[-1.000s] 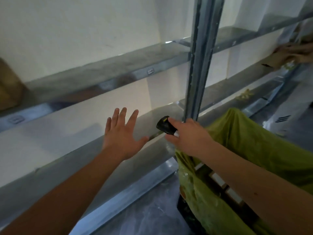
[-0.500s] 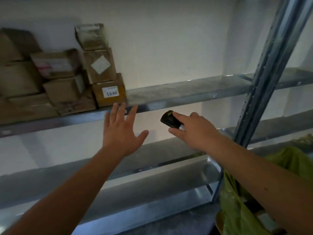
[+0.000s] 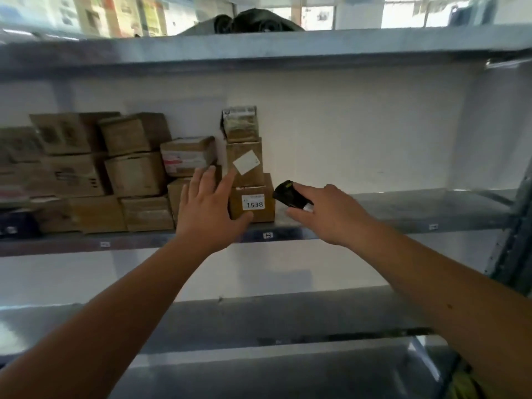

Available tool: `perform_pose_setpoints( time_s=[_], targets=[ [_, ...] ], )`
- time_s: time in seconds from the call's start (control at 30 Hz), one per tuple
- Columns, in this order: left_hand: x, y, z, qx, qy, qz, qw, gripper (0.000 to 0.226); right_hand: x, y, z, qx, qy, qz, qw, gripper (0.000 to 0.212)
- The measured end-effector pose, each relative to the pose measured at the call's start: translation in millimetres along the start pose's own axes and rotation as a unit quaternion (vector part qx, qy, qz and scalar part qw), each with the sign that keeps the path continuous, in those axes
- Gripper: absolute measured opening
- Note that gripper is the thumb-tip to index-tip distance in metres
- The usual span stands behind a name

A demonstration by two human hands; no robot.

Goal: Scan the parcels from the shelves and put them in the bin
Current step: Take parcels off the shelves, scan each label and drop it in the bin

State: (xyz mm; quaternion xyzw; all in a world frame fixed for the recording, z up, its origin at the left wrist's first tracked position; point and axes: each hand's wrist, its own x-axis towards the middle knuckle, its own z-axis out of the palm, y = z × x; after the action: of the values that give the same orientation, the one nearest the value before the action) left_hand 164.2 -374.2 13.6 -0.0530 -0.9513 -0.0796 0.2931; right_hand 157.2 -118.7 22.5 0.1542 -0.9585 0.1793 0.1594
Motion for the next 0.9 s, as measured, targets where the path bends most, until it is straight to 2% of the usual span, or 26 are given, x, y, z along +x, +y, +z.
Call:
perform_pose_setpoints(
  time_s=[0.43, 0.63, 0.77, 0.9],
  targets=[
    [140.8, 6.2, -37.2, -0.062, 0.057, -0.062, 0.994, 0.094, 131.3, 10.9, -48.3, -0.015, 0.046, -0.059, 0.997, 0.066],
    [198.0, 4.6, -37.3, -0.076, 0.016, -0.106, 0.991, 0.085, 191.2, 23.3, -55.7, -0.020, 0.045, -0.088, 0.995, 0.066],
    [222.4, 9.6, -40.8, -0.211, -0.029, -0.163, 0.963, 0.090, 223.3, 28.6, -54.1, -0.002, 0.032, -0.093, 0.995, 0.067],
    [241.6, 8.6, -43.7, -0.303, -0.070, -0.193, 0.931, 0.077, 246.4, 30.5, -50.1, 0.025, 0.012, -0.097, 0.995, 0.068]
  ],
)
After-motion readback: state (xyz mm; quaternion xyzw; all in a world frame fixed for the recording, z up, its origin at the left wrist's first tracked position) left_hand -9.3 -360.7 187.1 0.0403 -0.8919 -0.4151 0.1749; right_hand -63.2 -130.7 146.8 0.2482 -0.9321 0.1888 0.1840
